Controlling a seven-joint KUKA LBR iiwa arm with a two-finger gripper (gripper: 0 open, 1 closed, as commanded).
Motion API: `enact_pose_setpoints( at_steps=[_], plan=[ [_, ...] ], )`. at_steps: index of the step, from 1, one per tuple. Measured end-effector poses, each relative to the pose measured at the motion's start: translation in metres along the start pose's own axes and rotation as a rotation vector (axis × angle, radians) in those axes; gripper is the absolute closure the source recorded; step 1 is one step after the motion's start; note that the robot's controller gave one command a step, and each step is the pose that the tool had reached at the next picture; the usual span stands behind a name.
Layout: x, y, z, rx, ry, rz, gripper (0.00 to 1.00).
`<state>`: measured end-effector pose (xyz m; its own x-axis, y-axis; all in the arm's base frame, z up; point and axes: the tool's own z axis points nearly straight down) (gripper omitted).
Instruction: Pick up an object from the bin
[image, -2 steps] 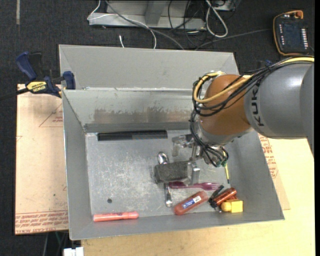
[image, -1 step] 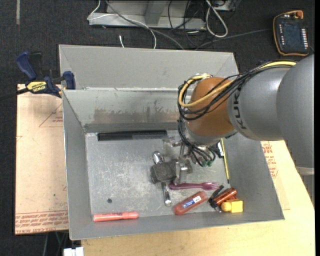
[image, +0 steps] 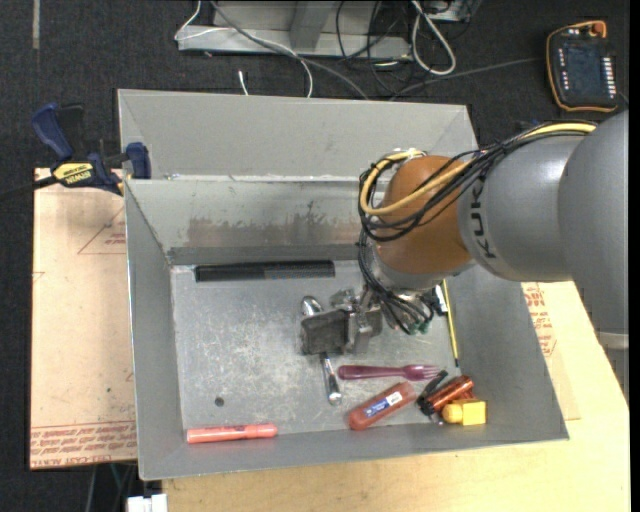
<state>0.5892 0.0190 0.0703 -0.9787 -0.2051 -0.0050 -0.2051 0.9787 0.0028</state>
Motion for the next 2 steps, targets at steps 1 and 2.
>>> enact_pose_setpoints(
  at_steps=[1, 2],
  plan=[
    [0.0, 0.0, 0.0, 0.0, 0.0, -0.004, 1.0],
    [0.001, 0.0, -0.021, -0.001, 0.002, -0.003, 1.0]
  ],
)
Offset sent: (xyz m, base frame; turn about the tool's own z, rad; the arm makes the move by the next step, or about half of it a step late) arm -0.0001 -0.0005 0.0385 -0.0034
